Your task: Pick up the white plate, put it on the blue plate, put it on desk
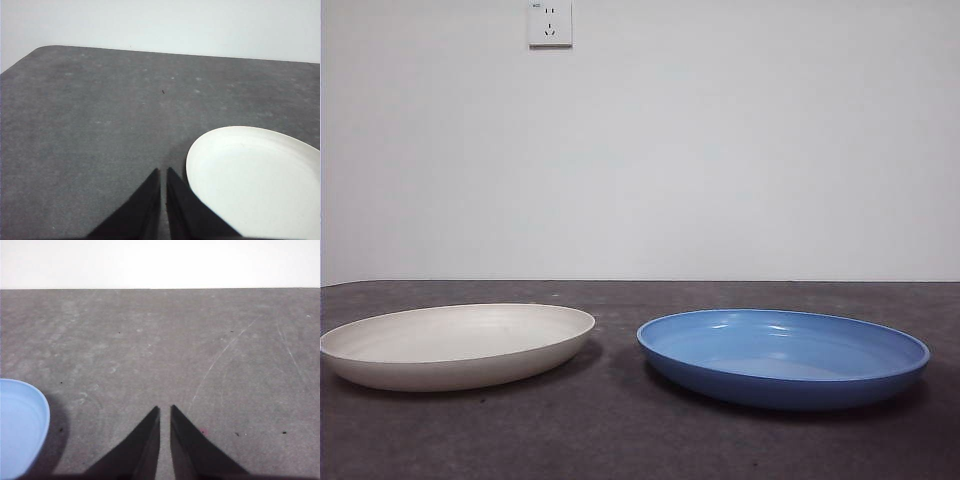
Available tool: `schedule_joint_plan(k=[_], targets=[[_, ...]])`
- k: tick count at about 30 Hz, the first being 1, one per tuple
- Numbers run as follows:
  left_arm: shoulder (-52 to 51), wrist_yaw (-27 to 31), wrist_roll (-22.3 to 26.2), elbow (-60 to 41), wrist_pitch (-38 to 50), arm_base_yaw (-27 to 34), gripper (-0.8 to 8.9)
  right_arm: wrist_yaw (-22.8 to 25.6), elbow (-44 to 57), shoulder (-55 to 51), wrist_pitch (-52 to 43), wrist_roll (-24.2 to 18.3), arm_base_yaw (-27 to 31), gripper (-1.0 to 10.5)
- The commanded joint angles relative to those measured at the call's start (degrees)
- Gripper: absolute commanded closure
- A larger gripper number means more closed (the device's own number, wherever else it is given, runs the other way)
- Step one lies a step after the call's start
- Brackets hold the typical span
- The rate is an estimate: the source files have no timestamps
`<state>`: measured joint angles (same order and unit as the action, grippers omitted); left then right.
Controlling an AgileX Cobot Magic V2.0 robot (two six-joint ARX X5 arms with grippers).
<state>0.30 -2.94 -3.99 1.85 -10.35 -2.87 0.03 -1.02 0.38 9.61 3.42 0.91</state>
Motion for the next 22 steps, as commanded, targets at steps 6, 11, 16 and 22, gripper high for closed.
schedule_joint_plan(k=[6, 11, 16, 22], targets=[[-0.09, -0.76, -3.3, -1.16, 0.13, -0.07, 7.96, -0.52, 0.33, -0.15, -0.63, 4.0, -0.02, 9.3], [0.02, -1.64, -13.9, 0.81, 2.45, -0.2, 7.97, -2.01, -0.46, -0.13, -0.83, 10.97, -0.02, 9.4], [0.83, -1.64, -20.92, 4.98, 6.25, -0.28, 7.96, -1.95, -4.13, 0.15, -0.77, 17.22, -0.02, 9.4], [6.51, -2.34, -20.92, 14.64, 2.01, -0.37, 7.96, -3.19, -11.72, 4.87, -0.55, 20.35, -0.04, 9.4]])
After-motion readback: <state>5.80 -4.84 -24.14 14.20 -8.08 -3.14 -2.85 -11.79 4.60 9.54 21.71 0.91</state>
